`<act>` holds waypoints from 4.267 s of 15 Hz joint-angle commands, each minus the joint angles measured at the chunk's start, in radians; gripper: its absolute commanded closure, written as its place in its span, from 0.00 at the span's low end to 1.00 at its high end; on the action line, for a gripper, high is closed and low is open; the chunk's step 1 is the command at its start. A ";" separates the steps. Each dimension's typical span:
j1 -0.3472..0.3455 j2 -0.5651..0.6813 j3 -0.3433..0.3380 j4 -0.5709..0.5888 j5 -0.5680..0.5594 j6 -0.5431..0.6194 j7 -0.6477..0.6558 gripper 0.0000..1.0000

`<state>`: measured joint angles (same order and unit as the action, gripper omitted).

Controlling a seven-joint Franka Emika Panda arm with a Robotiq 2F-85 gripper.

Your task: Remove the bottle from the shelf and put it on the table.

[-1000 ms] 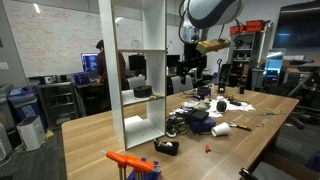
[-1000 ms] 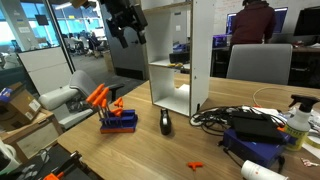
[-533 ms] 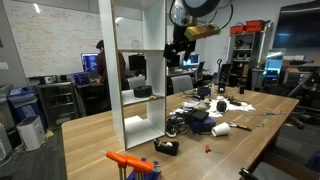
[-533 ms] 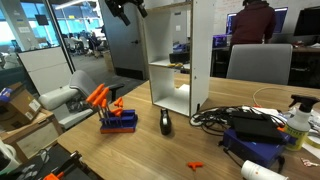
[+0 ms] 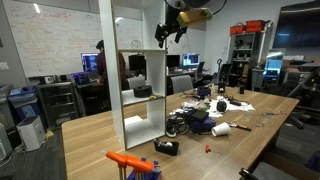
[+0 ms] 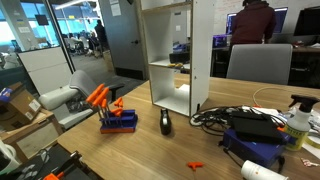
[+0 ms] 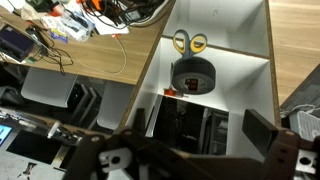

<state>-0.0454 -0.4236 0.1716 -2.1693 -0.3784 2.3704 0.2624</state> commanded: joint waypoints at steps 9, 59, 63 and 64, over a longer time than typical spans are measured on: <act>-0.088 0.306 0.050 0.294 -0.190 0.252 0.327 0.00; 0.119 1.124 -0.131 1.410 -0.092 -0.128 0.034 0.92; 0.125 1.069 -0.134 1.348 -0.100 -0.151 0.055 0.91; 0.128 1.052 -0.136 1.329 -0.104 -0.160 0.062 0.92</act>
<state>0.0735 0.6955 0.0395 -0.7726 -0.4753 2.2431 0.3045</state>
